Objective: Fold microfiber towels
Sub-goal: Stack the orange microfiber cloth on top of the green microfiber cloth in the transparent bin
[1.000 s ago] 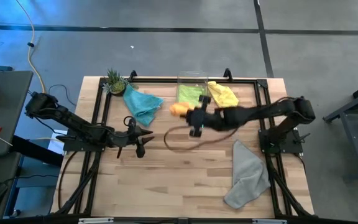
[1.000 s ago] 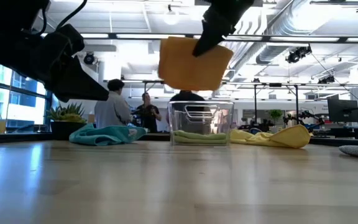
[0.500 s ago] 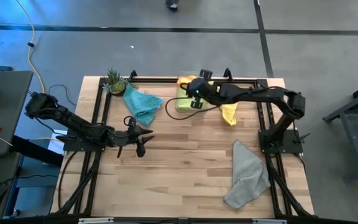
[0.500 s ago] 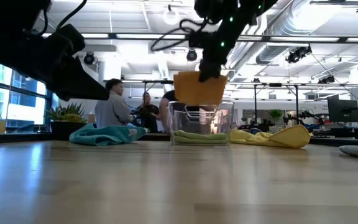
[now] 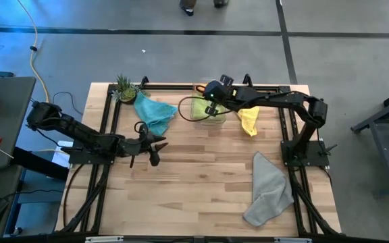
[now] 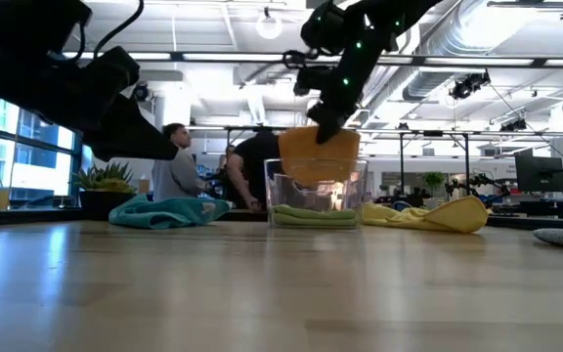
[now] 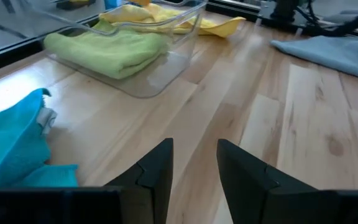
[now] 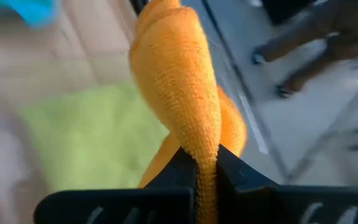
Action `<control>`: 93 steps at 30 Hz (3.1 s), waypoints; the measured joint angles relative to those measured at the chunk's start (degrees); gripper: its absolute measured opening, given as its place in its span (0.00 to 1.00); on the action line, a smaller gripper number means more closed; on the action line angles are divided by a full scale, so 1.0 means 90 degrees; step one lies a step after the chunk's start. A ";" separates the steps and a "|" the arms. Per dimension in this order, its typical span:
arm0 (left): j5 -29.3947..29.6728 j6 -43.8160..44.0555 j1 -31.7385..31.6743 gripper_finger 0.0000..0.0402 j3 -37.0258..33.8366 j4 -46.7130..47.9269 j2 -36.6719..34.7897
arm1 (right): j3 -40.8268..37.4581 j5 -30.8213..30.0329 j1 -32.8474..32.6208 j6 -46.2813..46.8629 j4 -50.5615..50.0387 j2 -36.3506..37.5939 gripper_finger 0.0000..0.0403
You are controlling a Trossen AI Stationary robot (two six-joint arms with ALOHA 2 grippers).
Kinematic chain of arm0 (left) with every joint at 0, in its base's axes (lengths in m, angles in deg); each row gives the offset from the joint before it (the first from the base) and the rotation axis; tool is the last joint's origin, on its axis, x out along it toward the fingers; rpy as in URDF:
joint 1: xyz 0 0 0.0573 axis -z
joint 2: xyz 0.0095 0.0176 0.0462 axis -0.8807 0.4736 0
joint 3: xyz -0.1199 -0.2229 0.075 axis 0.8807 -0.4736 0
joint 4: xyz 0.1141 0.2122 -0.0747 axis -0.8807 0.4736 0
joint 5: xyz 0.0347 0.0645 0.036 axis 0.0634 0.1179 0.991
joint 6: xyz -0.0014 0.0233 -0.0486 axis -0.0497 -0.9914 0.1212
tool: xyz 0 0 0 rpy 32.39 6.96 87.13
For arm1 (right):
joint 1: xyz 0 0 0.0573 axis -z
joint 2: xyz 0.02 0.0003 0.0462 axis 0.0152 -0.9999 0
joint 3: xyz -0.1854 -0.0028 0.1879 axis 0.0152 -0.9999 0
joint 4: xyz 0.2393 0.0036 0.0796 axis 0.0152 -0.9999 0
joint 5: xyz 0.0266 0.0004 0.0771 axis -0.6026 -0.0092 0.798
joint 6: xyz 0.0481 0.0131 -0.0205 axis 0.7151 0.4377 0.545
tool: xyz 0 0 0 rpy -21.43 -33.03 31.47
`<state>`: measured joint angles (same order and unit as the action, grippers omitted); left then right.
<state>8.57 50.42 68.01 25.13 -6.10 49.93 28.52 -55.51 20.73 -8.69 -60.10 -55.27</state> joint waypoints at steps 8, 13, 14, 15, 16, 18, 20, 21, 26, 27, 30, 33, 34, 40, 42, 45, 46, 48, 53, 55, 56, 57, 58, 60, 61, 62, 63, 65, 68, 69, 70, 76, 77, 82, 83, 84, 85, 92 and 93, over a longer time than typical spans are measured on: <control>-0.0999 -0.0364 -0.0707 0.28 0.0004 -0.0060 -0.0108 | -0.0060 0.1276 -0.0156 -0.0499 0.0394 0.0191 0.00; -0.2279 -0.0754 -0.1517 0.22 0.0003 -0.0051 -0.0448 | -0.0456 0.1183 -0.0548 -0.1522 0.0937 0.0477 0.00; -0.2666 -0.0756 -0.1699 0.20 0.0003 -0.0065 -0.0539 | -0.0551 0.1126 -0.0666 -0.1753 0.1103 0.0590 0.00; -0.3062 -0.0749 -0.1891 0.18 0.0003 -0.0056 -0.0632 | -0.0630 0.0997 -0.0782 -0.1966 0.1208 0.0697 0.00; -0.3475 -0.0725 -0.2087 0.16 0.0003 -0.0061 -0.0720 | -0.0725 0.0904 -0.0912 -0.2198 0.1255 0.0810 0.00; -0.4347 -0.0595 -0.2483 0.12 0.0003 -0.0067 -0.0869 | -0.0929 0.0839 -0.1182 -0.2682 0.1326 0.1001 0.00; -0.5083 -0.0364 -0.2851 0.10 0.0003 -0.0039 -0.0966 | -0.1108 0.0744 -0.1492 -0.3091 0.1500 0.1163 0.00; -0.5383 -0.0295 -0.3021 0.09 0.0005 -0.0029 -0.0998 | -0.1174 0.0706 -0.1643 -0.3219 0.1522 0.1234 0.00; -0.5779 -0.0242 -0.3495 0.11 0.0003 0.0438 -0.1021 | -0.1590 0.0756 -0.2459 -0.3060 0.1709 0.1175 0.00; -0.5761 -0.0310 -0.3544 0.12 0.0003 0.0527 -0.1004 | -0.1733 0.0774 -0.2615 -0.3031 0.1945 0.1128 0.00; -0.5742 -0.0427 -0.3594 0.14 0.0003 0.0639 -0.0939 | -0.2245 0.0851 -0.3027 -0.3026 0.2838 0.1003 0.00; -0.5743 -0.0544 -0.3559 0.15 0.0003 0.0624 -0.0937 | -0.2695 0.1027 -0.3299 -0.3207 0.3747 0.0821 0.00; -0.5743 -0.0628 -0.3535 0.15 0.0003 0.0624 -0.0937 | -0.2792 0.1046 -0.3355 -0.3372 0.4032 0.0735 0.00; -0.5727 -0.0678 -0.3284 0.11 0.0003 0.0571 -0.0937 | -0.2974 0.1645 -0.3435 -0.4407 0.4851 0.0113 0.00; -0.5679 -0.0669 -0.3166 0.10 0.0003 0.0560 -0.0937 | -0.2877 0.1780 -0.3435 -0.4970 0.5295 -0.0159 0.00; -0.5543 -0.0658 -0.2975 0.08 0.0003 0.0499 -0.0937 | -0.2656 0.1994 -0.3435 -0.5591 0.5764 -0.0454 0.00; -0.5437 -0.0659 -0.2894 0.07 0.0001 0.0500 -0.0937 | -0.2597 0.2051 -0.3436 -0.5705 0.5831 -0.0547 0.00; -0.5257 -0.0678 -0.2755 0.06 0.0003 0.0509 -0.0935 | -0.2471 0.2102 -0.3475 -0.5879 0.5842 -0.0726 0.00; -0.4943 -0.0676 -0.2413 0.06 0.0003 0.0525 -0.0935 | -0.2462 0.2136 -0.3686 -0.5934 0.5901 -0.1141 0.00; -0.4813 -0.0666 -0.2278 0.06 0.0003 0.0523 -0.0922 | -0.2507 0.2052 -0.3801 -0.5943 0.5848 -0.1298 0.00; -0.4737 -0.0659 -0.2211 0.06 0.0002 0.0531 -0.0916 | -0.2507 0.2040 -0.3858 -0.5880 0.5880 -0.1351 0.00; -0.4656 -0.0657 -0.2135 0.06 0.0000 0.0532 -0.0915 | -0.2507 0.2036 -0.3918 -0.5810 0.5905 -0.1366 0.00; -0.4607 -0.0657 -0.2062 0.06 0.0000 0.0521 -0.0906 | -0.2506 0.2036 -0.3974 -0.5751 0.5923 -0.1371 0.00; -0.4503 -0.0598 -0.1935 0.06 0.0000 0.0530 -0.0877 | -0.2497 0.2032 -0.4085 -0.5615 0.5933 -0.1392 0.01; -0.4479 -0.0540 -0.1873 0.06 0.0000 0.0530 -0.0877 | -0.2497 0.1995 -0.4145 -0.5479 0.5872 -0.1394 0.02; -0.4434 -0.0459 -0.1815 0.06 0.0000 0.0511 -0.0863 | -0.2497 0.1926 -0.4211 -0.5330 0.5834 -0.1397 0.03; -0.4397 -0.0395 -0.1749 0.06 0.0001 0.0516 -0.0849 | -0.2497 0.1898 -0.4275 -0.5183 0.5771 -0.1396 0.06; -0.4303 -0.0289 -0.1614 0.06 0.0000 0.0523 -0.0825 | -0.2497 0.1864 -0.4401 -0.4898 0.5510 -0.1395 0.11; -0.4219 -0.0217 -0.1455 0.06 0.0000 0.0529 -0.0747 | -0.2498 0.1862 -0.4562 -0.4295 0.5069 -0.1395 0.21; -0.4200 -0.0198 -0.1415 0.07 0.0000 0.0517 -0.0711 | -0.2497 0.1848 -0.4610 -0.4055 0.4964 -0.1395 0.25; -0.4200 -0.0142 -0.1386 0.08 0.0000 0.0519 -0.0672 | -0.2497 0.1793 -0.4665 -0.3812 0.4881 -0.1395 0.29; -0.4198 0.0107 -0.1308 0.18 0.0000 0.0503 -0.0426 | -0.2375 0.0775 -0.5054 -0.2642 0.4751 -0.1380 0.47; -0.4200 0.0119 -0.1308 0.21 0.0000 0.0486 -0.0381 | -0.2314 0.0626 -0.5122 -0.2533 0.4696 -0.1353 0.49; -0.4228 0.0252 -0.1311 0.30 0.0005 0.0278 -0.0257 | -0.1770 -0.0032 -0.5380 -0.1570 0.3735 -0.0986 0.53; -0.4230 0.0244 -0.1311 0.31 0.0005 0.0256 -0.0250 | -0.1645 -0.0098 -0.5400 -0.1275 0.3414 -0.0881 0.53; -0.4230 0.0242 -0.1313 0.33 0.0005 0.0261 -0.0250 | -0.1515 -0.0119 -0.5404 -0.0873 0.2984 -0.0786 0.53; -0.4229 0.0242 -0.1321 0.33 0.0005 0.0262 -0.0250 | -0.1389 -0.0119 -0.5403 -0.0377 0.2545 -0.0678 0.53; -0.4242 0.0237 -0.1318 0.34 0.0005 0.0260 -0.0250 | -0.1535 0.0777 -0.5217 0.3561 0.0973 0.0139 0.47; -0.4242 0.0250 -0.1318 0.34 0.0005 0.0256 -0.0250 | -0.1703 0.1074 -0.5123 0.4137 0.1195 0.0211 0.43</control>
<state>-29.60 52.68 56.15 25.17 -3.79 47.68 13.20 -45.85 -25.37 28.55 -49.34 -53.37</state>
